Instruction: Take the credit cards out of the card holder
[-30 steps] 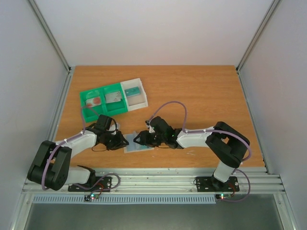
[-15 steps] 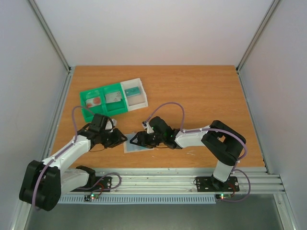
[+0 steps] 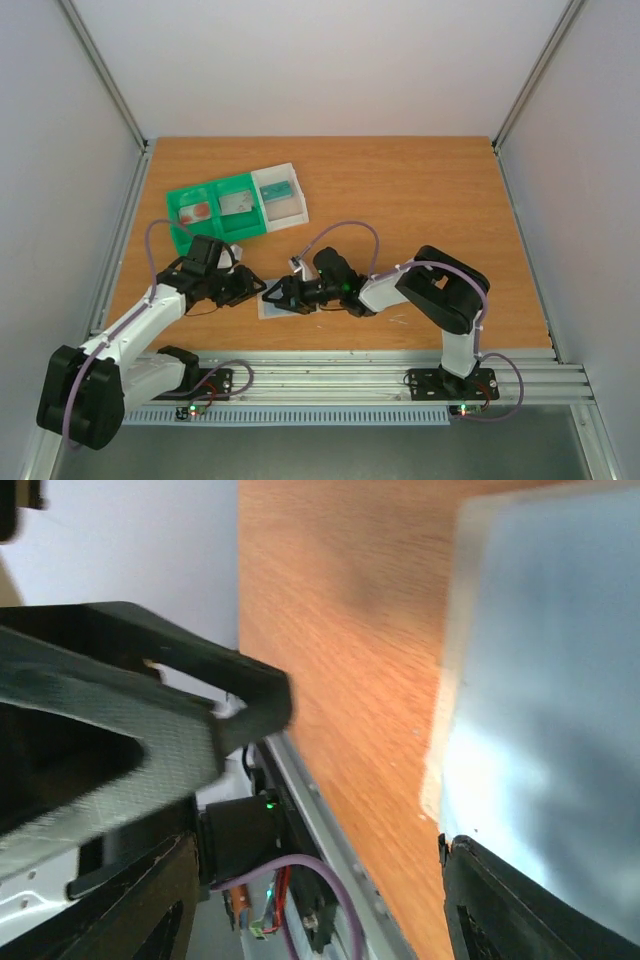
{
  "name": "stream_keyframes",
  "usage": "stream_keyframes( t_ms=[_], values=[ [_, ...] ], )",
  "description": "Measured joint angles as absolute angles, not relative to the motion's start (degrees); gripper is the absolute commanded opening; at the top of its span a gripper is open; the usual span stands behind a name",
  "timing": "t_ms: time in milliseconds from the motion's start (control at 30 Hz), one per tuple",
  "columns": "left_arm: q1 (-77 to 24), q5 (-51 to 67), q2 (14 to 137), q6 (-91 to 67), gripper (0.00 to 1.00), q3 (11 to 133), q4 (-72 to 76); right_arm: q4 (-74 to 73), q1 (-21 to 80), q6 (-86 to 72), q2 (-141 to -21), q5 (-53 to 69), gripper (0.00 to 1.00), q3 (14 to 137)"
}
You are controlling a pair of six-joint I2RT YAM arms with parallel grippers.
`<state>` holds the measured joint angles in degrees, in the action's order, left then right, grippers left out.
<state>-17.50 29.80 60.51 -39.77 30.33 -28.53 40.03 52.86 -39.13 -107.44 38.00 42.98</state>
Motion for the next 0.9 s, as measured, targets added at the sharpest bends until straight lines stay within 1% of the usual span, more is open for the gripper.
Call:
stream_keyframes(
  t_ms=[167,300,433,500,733,900],
  values=[
    [-17.5,29.9,60.2,-39.8,0.35,30.3,-28.5,41.6,52.7,-40.2,-108.1,37.8,0.66,40.2],
    [-17.5,30.2,60.7,-39.6,0.32,30.3,-28.4,36.5,52.7,-38.2,-103.8,35.7,0.62,39.8],
    [-17.5,30.6,63.4,-39.0,0.31,30.3,-27.7,22.8,52.7,-32.3,-94.7,29.7,0.57,40.6],
    [-17.5,30.7,64.8,-39.0,0.3,30.3,-27.2,17.0,52.7,-29.9,-92.7,27.0,0.55,41.5],
    [-17.5,30.9,68.7,-38.4,0.27,30.3,-24.8,1.6,52.6,-25.4,-91.7,19.1,0.54,42.9],
    [-17.5,30.9,70.6,-37.7,0.26,29.3,-23.5,-3.4,52.6,-24.9,-91.8,16.4,0.53,43.1]
  ],
)
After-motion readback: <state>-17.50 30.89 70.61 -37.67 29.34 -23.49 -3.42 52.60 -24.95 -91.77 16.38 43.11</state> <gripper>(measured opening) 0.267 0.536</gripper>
